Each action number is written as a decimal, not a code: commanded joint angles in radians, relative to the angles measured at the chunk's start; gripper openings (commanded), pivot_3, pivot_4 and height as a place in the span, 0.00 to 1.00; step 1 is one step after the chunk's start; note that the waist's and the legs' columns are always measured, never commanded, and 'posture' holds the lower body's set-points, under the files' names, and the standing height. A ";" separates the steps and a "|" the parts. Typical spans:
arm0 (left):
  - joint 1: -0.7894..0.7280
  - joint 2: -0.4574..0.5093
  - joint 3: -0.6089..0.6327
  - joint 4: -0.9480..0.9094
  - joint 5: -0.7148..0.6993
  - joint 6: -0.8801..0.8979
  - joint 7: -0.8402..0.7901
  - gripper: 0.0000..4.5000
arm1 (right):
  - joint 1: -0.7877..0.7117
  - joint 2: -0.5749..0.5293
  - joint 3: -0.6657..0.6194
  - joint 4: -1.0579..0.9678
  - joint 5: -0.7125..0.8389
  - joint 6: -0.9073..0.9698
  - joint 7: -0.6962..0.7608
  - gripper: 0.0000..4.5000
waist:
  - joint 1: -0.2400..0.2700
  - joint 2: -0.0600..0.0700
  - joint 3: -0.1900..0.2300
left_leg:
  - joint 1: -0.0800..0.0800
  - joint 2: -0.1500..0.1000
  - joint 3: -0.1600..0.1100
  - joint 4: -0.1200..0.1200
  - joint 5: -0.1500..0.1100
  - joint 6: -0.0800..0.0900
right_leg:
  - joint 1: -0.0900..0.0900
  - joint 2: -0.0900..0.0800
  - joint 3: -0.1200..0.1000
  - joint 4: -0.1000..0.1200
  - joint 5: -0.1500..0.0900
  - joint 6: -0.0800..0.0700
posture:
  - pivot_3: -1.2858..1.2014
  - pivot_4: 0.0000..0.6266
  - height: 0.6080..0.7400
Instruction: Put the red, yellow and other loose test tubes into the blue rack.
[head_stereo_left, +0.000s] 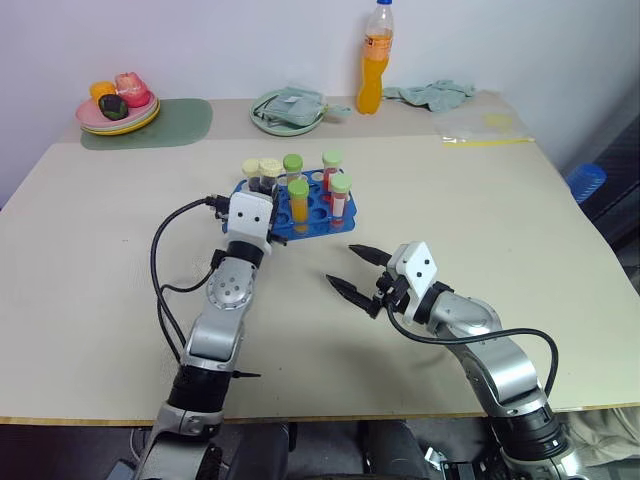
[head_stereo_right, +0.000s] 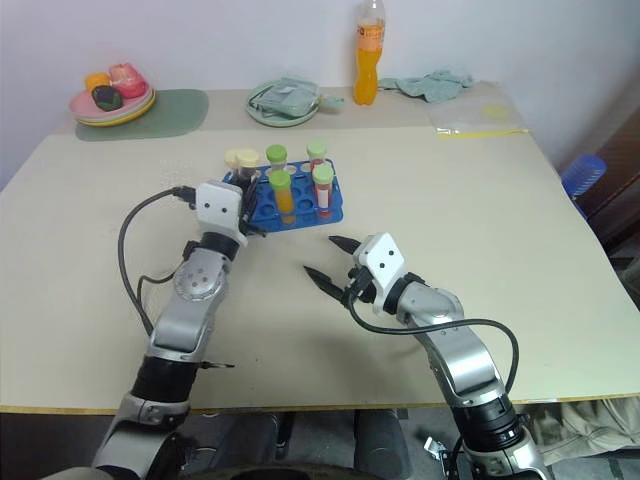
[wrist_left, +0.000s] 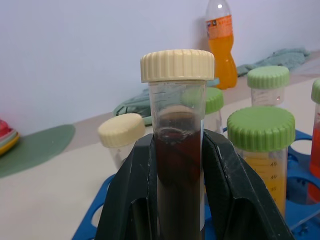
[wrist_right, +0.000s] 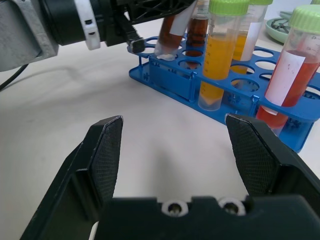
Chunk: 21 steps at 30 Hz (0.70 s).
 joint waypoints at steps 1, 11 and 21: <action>-0.018 -0.011 0.010 0.011 0.003 -0.011 0.003 0.16 | -0.007 0.005 -0.007 -0.038 0.008 -0.014 -0.006 0.80 | 0.000 0.000 0.000 | 0.000 0.000 0.000 0.000 0.000 0.000 | 0.000 0.000 0.000 0.000 0.000 0.000 | 0.52 0.24 1.00; -0.031 0.014 0.027 0.044 0.053 0.011 0.034 0.16 | 0.001 0.000 -0.008 -0.039 0.008 -0.015 -0.004 0.80 | -0.002 0.000 0.000 | 0.001 0.000 0.000 0.000 0.000 0.000 | 0.000 0.000 0.000 0.000 0.000 0.000 | 0.52 0.24 1.00; -0.025 -0.040 0.047 0.071 -0.008 -0.053 0.023 0.16 | -0.001 0.002 -0.003 -0.039 0.009 -0.015 -0.002 0.80 | 0.001 0.000 0.000 | 0.001 0.000 0.000 0.000 0.000 0.000 | 0.000 0.000 0.000 0.000 0.000 0.000 | 0.52 0.24 1.00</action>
